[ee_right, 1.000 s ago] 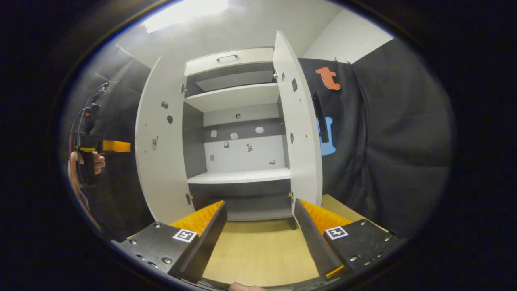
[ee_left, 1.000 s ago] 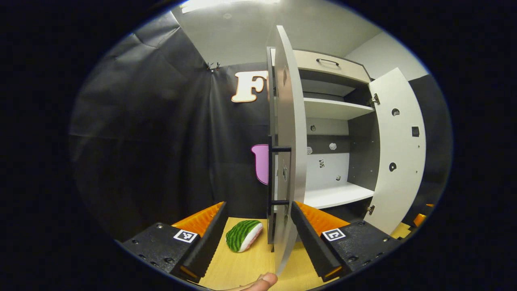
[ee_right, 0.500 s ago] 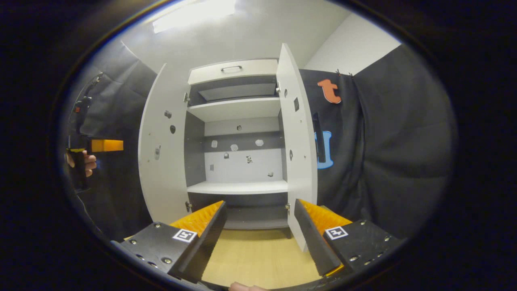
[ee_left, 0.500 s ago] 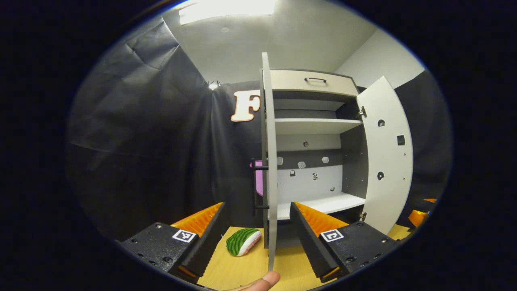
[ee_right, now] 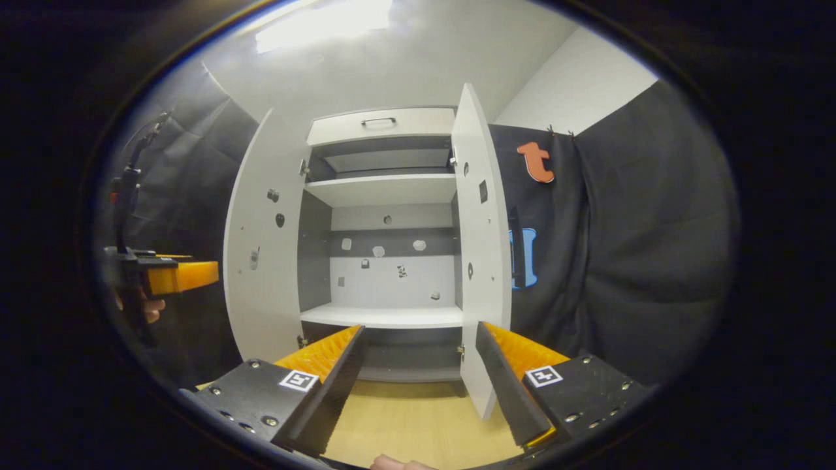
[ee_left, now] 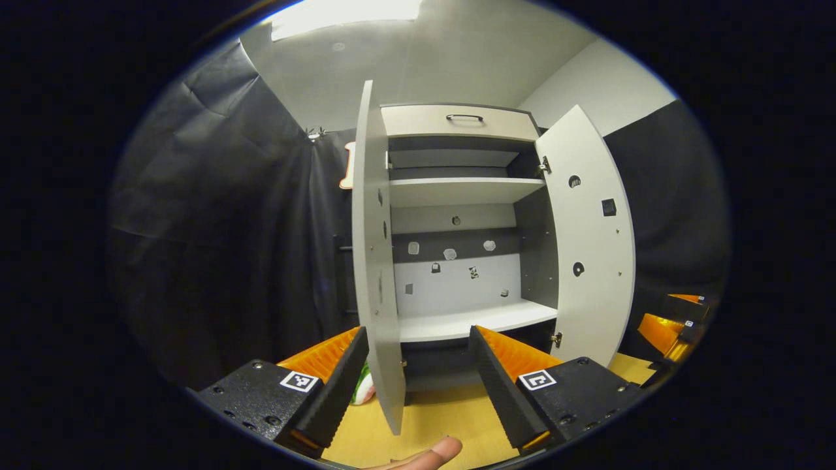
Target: Open the right door of the double-door shoe cabinet with the right hand, and open the left door with the left hand.
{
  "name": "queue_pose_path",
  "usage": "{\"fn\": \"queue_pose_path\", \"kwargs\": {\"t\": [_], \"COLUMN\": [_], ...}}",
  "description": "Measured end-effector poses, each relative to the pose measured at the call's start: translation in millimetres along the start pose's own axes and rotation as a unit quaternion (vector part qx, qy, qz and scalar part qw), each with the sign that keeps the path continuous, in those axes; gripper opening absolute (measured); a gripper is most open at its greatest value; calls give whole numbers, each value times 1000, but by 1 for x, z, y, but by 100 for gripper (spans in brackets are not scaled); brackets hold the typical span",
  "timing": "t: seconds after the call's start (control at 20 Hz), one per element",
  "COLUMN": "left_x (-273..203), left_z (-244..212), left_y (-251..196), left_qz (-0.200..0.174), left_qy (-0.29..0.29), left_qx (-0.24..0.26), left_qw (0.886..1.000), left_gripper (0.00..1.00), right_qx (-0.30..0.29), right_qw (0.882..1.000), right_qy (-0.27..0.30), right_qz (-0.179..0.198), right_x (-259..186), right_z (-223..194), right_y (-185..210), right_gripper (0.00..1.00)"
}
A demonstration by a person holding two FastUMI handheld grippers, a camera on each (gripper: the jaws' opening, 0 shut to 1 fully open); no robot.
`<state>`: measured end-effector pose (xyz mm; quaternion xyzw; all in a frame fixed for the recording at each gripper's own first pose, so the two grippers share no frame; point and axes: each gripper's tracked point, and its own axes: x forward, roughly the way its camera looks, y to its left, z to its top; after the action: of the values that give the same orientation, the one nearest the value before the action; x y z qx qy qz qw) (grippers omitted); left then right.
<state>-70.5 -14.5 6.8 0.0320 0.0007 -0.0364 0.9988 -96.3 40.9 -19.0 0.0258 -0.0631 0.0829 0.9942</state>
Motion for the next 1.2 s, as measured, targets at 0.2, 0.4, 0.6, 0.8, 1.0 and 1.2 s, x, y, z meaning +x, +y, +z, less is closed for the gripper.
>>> {"fn": "queue_pose_path", "kwargs": {"t": [0.2,0.4,0.6,0.8,1.0,1.2], "left_x": [-2,-6,-14,-14,-10,-10], "left_z": [-18,-32,-48,-54,-53,-56], "left_y": [-27,-44,-61,-66,-50,-46], "left_qz": [-4,-9,-25,-33,-12,-7], "left_qy": [3,2,9,13,10,15], "left_qx": [2,-5,-14,-16,-23,-39], "left_qw": [1000,1000,1000,999,1000,999], "left_gripper": [98,98,98,98,98,98], "right_qx": [-7,-1,-1,-8,-4,-3], "right_qw": [1000,1000,1000,1000,1000,1000], "right_qy": [7,8,15,23,16,9], "right_qz": [7,8,10,16,17,16], "right_x": [5,7,5,5,2,-3], "right_z": [-6,-7,-16,-25,-20,-16], "right_y": [5,4,5,11,12,12], "right_gripper": [99,96,96,96,99,99]}}
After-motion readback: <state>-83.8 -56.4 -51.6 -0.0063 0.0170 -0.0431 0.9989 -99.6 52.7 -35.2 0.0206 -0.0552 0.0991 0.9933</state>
